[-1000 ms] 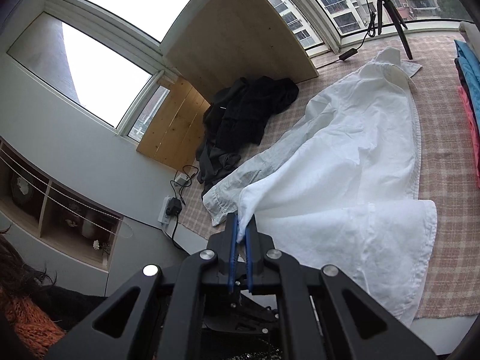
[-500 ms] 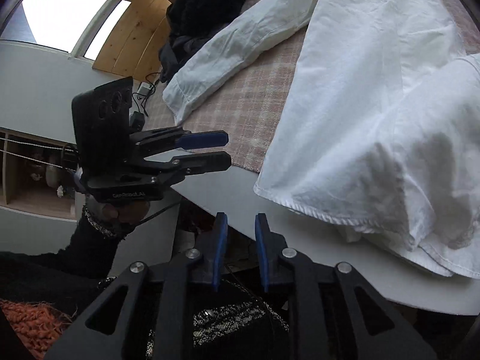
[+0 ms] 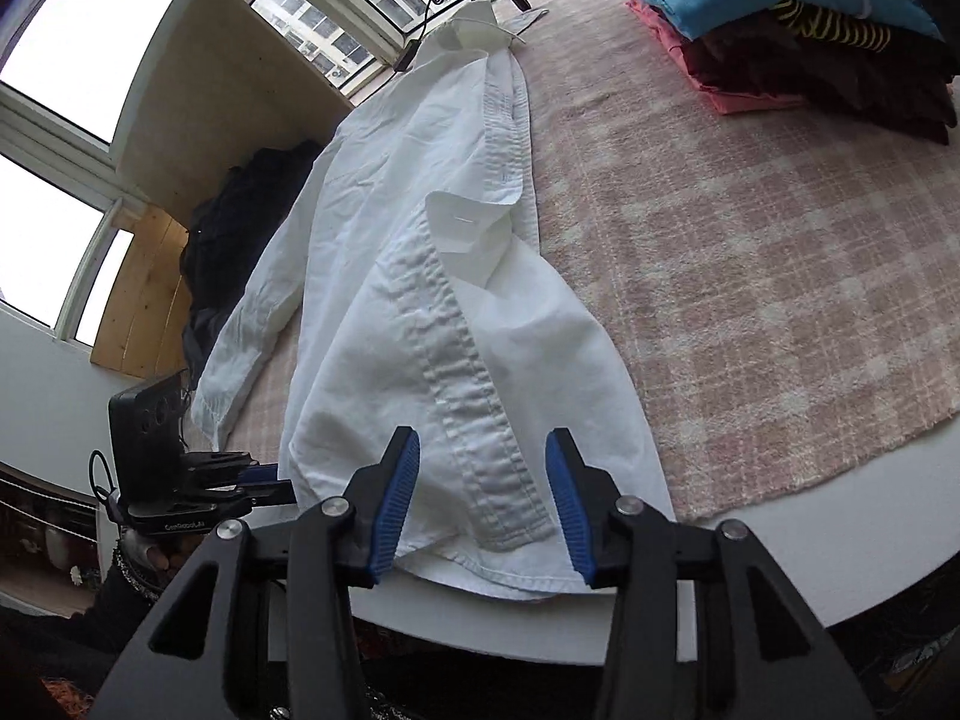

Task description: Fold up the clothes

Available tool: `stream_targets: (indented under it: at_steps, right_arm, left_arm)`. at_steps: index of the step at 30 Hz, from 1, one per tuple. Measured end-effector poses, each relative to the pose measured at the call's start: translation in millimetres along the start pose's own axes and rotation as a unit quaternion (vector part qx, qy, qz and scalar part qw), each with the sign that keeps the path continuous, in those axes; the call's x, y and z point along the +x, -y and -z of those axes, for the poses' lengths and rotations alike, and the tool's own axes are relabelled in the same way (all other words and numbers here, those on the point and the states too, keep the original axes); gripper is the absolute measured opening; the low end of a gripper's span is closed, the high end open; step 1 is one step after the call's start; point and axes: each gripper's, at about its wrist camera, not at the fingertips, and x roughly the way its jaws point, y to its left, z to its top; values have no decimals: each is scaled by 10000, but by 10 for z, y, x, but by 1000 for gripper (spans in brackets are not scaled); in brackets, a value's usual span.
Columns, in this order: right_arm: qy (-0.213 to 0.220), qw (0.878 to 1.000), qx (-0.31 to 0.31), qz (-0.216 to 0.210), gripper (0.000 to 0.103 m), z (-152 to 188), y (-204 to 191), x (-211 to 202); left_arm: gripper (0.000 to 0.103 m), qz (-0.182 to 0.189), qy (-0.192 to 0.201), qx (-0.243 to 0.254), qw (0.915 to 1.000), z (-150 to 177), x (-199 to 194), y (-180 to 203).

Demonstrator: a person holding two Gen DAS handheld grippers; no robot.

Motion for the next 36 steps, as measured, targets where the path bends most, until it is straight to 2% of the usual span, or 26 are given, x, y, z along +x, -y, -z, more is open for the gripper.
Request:
stream_targets:
  at_steps: [1, 2, 3, 4, 5, 8, 10, 11, 12, 14, 15, 16, 17, 19, 21, 23, 25, 27, 31, 32, 34, 35, 36]
  right_arm:
    - [-106, 9999, -84, 63, 43, -7, -19, 89]
    - [-214, 9996, -155, 109, 42, -14, -36, 175]
    - [-347, 9994, -77, -36, 23, -8, -31, 214]
    - [-493, 9984, 7, -282, 9, 13, -25, 225]
    - [-582, 9970, 52, -511, 5, 30, -41, 185]
    - [-683, 9932, 25, -947, 5, 83, -143, -158]
    - [-623, 9938, 56, -925, 5, 83, -159, -424]
    - [-623, 9950, 193, -758, 5, 76, -111, -508]
    - [-627, 9967, 315, -398, 10, 75, -37, -533]
    - [-689, 9958, 358, 477, 27, 64, 110, -522]
    - [-712, 9934, 299, 851, 28, 40, 189, -480]
    - [-687, 9918, 335, 1027, 28, 35, 268, -455]
    - [-672, 9923, 490, 916, 29, 42, 363, -444]
    - [-682, 9924, 817, 618, 39, 62, 541, -430]
    - [-712, 9940, 780, 271, 44, 72, 590, -396]
    - [-686, 9960, 525, 222, 47, 34, 592, -339]
    - [-670, 9972, 269, 170, 49, -5, 594, -279]
    - [-878, 9961, 1, 44, 49, -52, 582, -158]
    - [-1253, 9907, -399, -340, 48, -80, 605, -5]
    - [-1364, 9883, -468, -486, 45, -85, 615, 29]
    - [-1585, 9824, -607, -776, 20, -93, 634, 97]
    - [-1695, 9789, -667, -928, 2, -97, 645, 130]
    - [-1814, 9745, -630, -1163, 3, -101, 671, 154]
  left_arm:
    - [7, 58, -15, 8, 10000, 4, 2, 4]
    - [4, 102, -15, 15, 9999, 8, -4, 15]
    - [4, 106, -7, 27, 9999, 9, -17, 30]
    - [2, 87, 2, 43, 10000, 9, -34, 46]
    - [2, 109, 27, 51, 9999, 8, -68, 61]
    - [2, 296, 148, 51, 9994, 1, -212, 110]
    - [2, 357, 232, 77, 9991, 0, -306, 144]
    - [2, 274, 273, 138, 9992, 7, -341, 164]
    - [2, 211, 271, 198, 9992, 22, -349, 178]
    - [2, 126, 185, 254, 9994, 53, -306, 179]
    - [2, 37, 125, 228, 9997, 57, -252, 161]
    - [3, -76, 48, 251, 9996, 68, -204, 160]
    - [3, -211, -43, 322, 9992, 86, -162, 173]
    - [3, -492, -178, 471, 9975, 122, -106, 215]
    - [4, -740, -153, 609, 9953, 151, -156, 301]
    - [15, -808, -45, 652, 9946, 167, -252, 409]
    - [20, -858, 83, 761, 9934, 171, -310, 614]
    - [21, -852, 158, 940, 9918, 152, -282, 875]
    - [34, -736, 259, 1247, 9891, 59, -56, 1432]
    - [35, -689, 253, 1323, 9885, 21, 31, 1547]
    - [36, -702, 227, 1432, 9869, -7, 248, 1740]
    - [36, -720, 212, 1452, 9866, -32, 354, 1806]
    - [36, -737, 197, 1473, 9862, -58, 461, 1873]
